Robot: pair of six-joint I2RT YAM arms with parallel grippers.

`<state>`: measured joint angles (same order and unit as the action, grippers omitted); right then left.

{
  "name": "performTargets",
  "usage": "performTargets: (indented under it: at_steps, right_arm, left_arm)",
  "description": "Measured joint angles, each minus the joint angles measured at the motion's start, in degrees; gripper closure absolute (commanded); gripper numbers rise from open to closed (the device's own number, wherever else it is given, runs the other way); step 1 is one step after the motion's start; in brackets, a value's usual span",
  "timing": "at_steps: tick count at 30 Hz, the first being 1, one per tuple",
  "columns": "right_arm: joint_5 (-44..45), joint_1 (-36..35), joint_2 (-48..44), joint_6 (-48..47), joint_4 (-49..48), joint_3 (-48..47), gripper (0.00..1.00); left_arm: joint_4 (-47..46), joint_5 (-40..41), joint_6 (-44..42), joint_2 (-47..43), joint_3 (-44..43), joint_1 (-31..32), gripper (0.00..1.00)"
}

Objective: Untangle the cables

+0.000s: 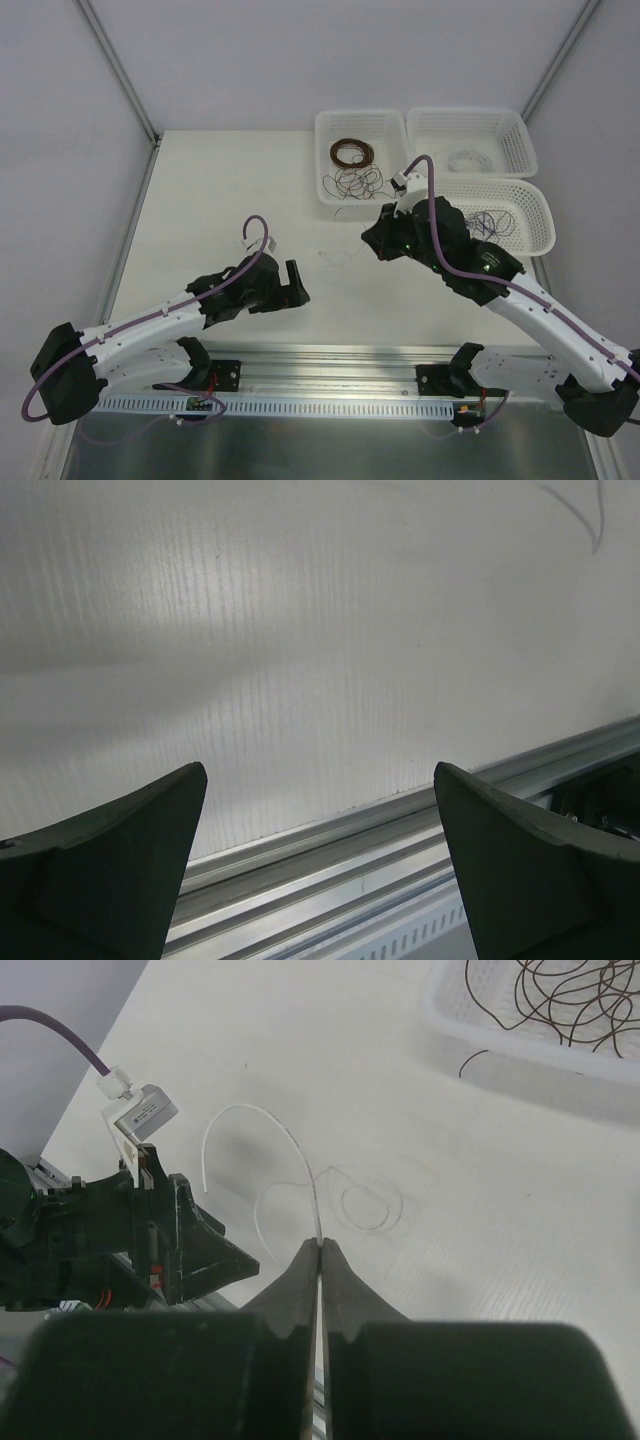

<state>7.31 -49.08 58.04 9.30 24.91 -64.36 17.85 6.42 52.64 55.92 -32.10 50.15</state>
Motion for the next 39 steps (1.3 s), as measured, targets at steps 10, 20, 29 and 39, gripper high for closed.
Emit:
performTargets:
  at_steps: [10,20,29,39]
  right_arm:
    - [-0.50,-0.04,-0.50,-1.53,2.97,-2.58,0.99]
    - [-0.33,-0.07,-1.29,-1.55,4.04,-3.80,0.99]
    - [-0.24,-0.09,-3.89,3.23,0.76,-1.75,0.99]
    - [-0.48,-0.11,-4.59,8.74,-3.13,0.98,0.99]
  left_arm:
    - [-1.75,-1.75,-1.97,0.09,-2.64,0.02,0.02]
    - [-7.30,-3.10,-2.38,0.66,-3.39,0.09,0.07]
    - [-20.04,-3.65,-0.42,3.93,-2.95,0.87,0.16]
    - [-29.31,-0.31,-0.17,10.25,-2.97,2.03,0.23]
